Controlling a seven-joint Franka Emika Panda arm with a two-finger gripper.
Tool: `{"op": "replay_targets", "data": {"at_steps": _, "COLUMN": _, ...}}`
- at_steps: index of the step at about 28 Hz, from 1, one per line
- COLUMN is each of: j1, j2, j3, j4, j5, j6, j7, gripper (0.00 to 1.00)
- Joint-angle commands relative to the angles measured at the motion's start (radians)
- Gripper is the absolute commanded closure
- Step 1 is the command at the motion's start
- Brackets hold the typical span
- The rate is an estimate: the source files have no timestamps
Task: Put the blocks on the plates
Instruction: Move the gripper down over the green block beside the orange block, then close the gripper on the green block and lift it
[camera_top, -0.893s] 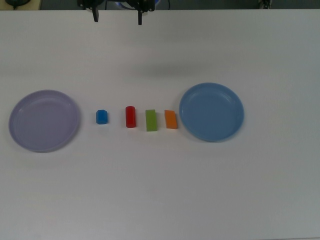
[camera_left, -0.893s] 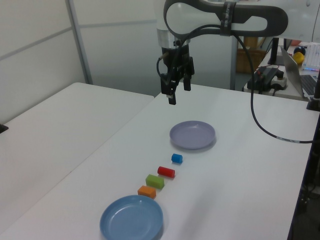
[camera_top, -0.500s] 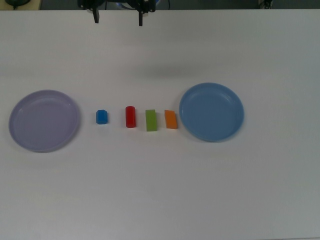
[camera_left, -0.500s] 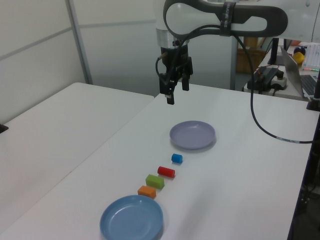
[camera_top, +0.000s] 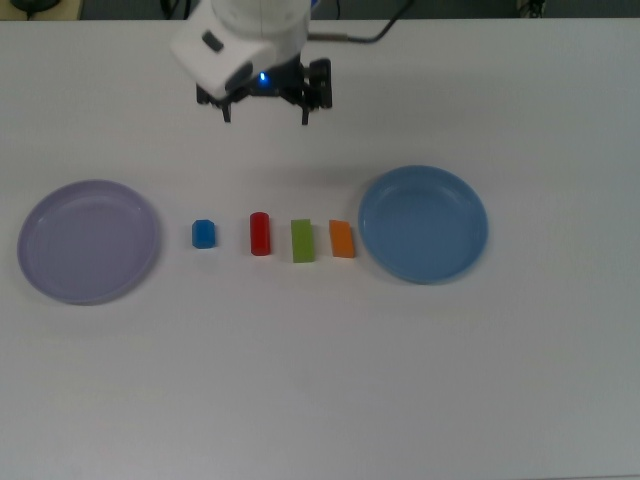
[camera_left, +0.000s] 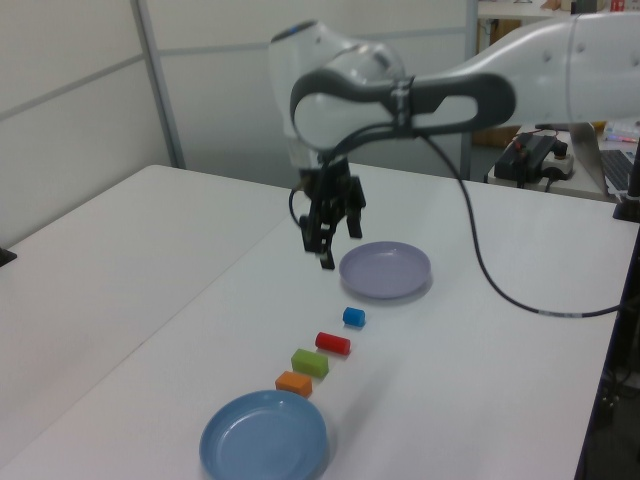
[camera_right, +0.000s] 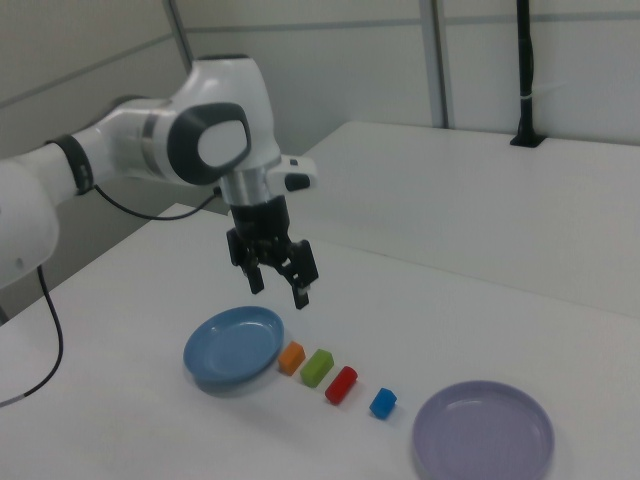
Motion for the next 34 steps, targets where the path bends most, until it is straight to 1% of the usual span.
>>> {"op": "replay_targets", "data": {"at_steps": 1, "j1": 0.007, "j2": 0.027, "j3": -0.007, "j4": -0.056, "j5": 0.027, "j6": 0.065, "j7": -0.023, "gripper": 0.00}}
{"op": "replay_targets", "data": {"at_steps": 3, "j1": 0.007, "j2": 0.038, "j3": -0.004, "j4": -0.094, "j5": 0.027, "j6": 0.105, "j7": -0.023, "gripper": 0.00}}
{"op": "replay_targets", "data": {"at_steps": 5, "j1": 0.007, "j2": 0.053, "j3": 0.002, "j4": -0.108, "j5": 0.027, "j6": 0.131, "j7": -0.023, "gripper": 0.00}}
{"op": "replay_targets", "data": {"at_steps": 7, "j1": 0.007, "j2": 0.079, "j3": 0.005, "j4": -0.114, "j5": 0.026, "j6": 0.151, "j7": -0.020, "gripper": 0.00}}
{"op": "replay_targets", "data": {"at_steps": 8, "j1": 0.007, "j2": 0.108, "j3": 0.005, "j4": -0.114, "j5": 0.024, "j6": 0.171, "j7": -0.018, "gripper": 0.00}}
{"op": "replay_targets", "data": {"at_steps": 13, "j1": 0.007, "j2": 0.158, "j3": 0.005, "j4": -0.114, "j5": 0.020, "j6": 0.214, "j7": -0.012, "gripper": 0.01}}
{"op": "replay_targets", "data": {"at_steps": 14, "j1": 0.007, "j2": 0.168, "j3": 0.005, "j4": -0.113, "j5": 0.018, "j6": 0.225, "j7": -0.010, "gripper": 0.09}}
{"op": "replay_targets", "data": {"at_steps": 15, "j1": 0.007, "j2": 0.176, "j3": 0.005, "j4": -0.113, "j5": 0.017, "j6": 0.228, "j7": -0.010, "gripper": 0.13}}
{"op": "replay_targets", "data": {"at_steps": 16, "j1": 0.007, "j2": 0.181, "j3": 0.005, "j4": -0.113, "j5": 0.017, "j6": 0.233, "j7": -0.009, "gripper": 0.17}}
{"op": "replay_targets", "data": {"at_steps": 17, "j1": 0.007, "j2": 0.185, "j3": 0.005, "j4": -0.111, "j5": 0.017, "j6": 0.237, "j7": -0.006, "gripper": 0.18}}
{"op": "replay_targets", "data": {"at_steps": 21, "j1": 0.012, "j2": 0.211, "j3": 0.014, "j4": -0.109, "j5": 0.012, "j6": 0.260, "j7": 0.022, "gripper": 0.18}}
{"op": "replay_targets", "data": {"at_steps": 27, "j1": 0.030, "j2": 0.244, "j3": 0.014, "j4": -0.108, "j5": 0.007, "j6": 0.308, "j7": 0.079, "gripper": 0.18}}
{"op": "replay_targets", "data": {"at_steps": 30, "j1": 0.030, "j2": 0.260, "j3": 0.014, "j4": -0.102, "j5": -0.005, "j6": 0.320, "j7": 0.097, "gripper": 0.18}}
{"op": "replay_targets", "data": {"at_steps": 34, "j1": 0.044, "j2": 0.284, "j3": 0.017, "j4": -0.100, "j5": -0.025, "j6": 0.371, "j7": 0.163, "gripper": 0.18}}
